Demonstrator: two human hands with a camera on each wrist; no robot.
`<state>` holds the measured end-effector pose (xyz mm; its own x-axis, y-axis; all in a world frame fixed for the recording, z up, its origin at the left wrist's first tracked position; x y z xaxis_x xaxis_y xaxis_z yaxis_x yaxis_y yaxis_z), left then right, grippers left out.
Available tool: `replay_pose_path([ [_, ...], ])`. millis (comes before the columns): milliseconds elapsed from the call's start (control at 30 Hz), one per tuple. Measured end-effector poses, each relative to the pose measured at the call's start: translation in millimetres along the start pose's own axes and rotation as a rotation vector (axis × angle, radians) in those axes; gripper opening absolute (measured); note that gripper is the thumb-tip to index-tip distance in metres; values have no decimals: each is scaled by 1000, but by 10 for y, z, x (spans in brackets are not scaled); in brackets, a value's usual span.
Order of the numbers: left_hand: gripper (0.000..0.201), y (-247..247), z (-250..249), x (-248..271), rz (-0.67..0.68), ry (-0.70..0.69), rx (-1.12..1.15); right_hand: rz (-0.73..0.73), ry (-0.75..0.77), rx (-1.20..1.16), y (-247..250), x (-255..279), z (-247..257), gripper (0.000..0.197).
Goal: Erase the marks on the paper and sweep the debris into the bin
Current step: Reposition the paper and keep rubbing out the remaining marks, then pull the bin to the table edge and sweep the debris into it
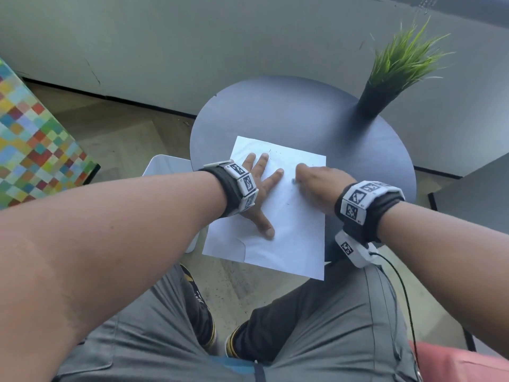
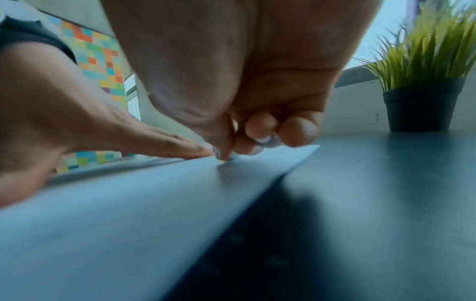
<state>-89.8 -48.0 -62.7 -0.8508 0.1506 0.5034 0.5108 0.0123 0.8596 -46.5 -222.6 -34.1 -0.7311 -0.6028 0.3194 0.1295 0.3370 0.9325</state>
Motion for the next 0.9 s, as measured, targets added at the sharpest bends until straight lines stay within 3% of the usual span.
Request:
replay_pose_path([
  [67,148,14,5,29,16,1,7,7,39,34,29,22,132,12],
  [167,136,30,19,85,24,-27,47,54,221,-20,-21,205,401,16],
  [233,128,19,37,140,1,-46,57,16,147,-112,-50,253,242,10],
  [367,109,-95,123,299,-95,-9,120,-62,-210,-387,-152,387,-357,4],
  [533,88,-194,444,579,-337,316,423,-135,-450,-582,-283,596,-575,31],
  [667,76,-270,616,707,-323,529,874,-85,-372,-684,-352,760,-71,25],
  [800,27,-211,718,785,-421,501,1162,-12,-350,-695,-438,844,328,22],
  [900,9,-159,674,850,-374,383,1416,-4,-398,-757,-400,871,329,23],
])
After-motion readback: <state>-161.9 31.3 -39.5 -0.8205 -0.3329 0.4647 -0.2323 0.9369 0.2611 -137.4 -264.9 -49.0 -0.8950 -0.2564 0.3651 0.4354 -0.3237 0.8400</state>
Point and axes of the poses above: each hand's wrist, its own x-axis away from the middle knuckle, its own y-axis out of the back of the hand, z = x × y, the point moved 1 cm from there along -x, towards the middle knuckle, and after that the axes turned 9 degrees about x, right-handed, at the moved point
